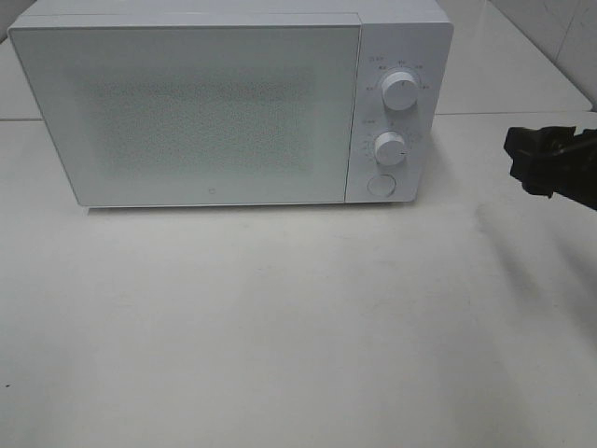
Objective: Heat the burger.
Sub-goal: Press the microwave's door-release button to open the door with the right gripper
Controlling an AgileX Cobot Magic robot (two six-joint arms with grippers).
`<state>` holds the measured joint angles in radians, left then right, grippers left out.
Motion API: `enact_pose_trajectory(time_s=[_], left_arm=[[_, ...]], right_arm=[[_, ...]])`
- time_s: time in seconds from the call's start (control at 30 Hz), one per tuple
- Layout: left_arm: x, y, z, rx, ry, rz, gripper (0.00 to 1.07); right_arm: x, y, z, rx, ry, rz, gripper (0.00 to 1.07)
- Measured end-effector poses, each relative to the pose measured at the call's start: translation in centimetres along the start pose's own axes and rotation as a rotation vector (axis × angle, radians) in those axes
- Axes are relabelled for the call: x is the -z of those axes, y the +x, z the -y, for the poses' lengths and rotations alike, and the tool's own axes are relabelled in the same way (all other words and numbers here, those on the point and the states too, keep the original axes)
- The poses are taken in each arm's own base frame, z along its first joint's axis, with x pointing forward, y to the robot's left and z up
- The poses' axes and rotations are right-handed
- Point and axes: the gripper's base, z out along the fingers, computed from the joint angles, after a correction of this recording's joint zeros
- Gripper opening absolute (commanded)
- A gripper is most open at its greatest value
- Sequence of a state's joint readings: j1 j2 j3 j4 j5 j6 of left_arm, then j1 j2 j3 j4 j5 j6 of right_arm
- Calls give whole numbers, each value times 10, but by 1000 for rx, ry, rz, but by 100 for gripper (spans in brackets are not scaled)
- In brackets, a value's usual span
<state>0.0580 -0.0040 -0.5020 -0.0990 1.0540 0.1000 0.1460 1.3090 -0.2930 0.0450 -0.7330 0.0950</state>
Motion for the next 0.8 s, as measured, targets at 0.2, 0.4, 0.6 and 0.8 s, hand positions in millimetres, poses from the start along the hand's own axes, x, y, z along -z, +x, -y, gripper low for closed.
enact_pose_trajectory(time_s=[0.2, 0.4, 0.6, 0.8], left_arm=[[0, 0, 0, 0, 0, 0, 100], [0, 0, 0, 0, 0, 0, 100], [0, 0, 0, 0, 0, 0, 100], [0, 0, 0, 0, 0, 0, 100]], right_arm=[[-5, 15, -12, 19, -3, 12, 74], [-13, 32, -32, 67, -9, 8, 74], [-17, 52, -50, 82, 14, -5, 74], [-24, 63, -66, 73, 23, -40, 74]])
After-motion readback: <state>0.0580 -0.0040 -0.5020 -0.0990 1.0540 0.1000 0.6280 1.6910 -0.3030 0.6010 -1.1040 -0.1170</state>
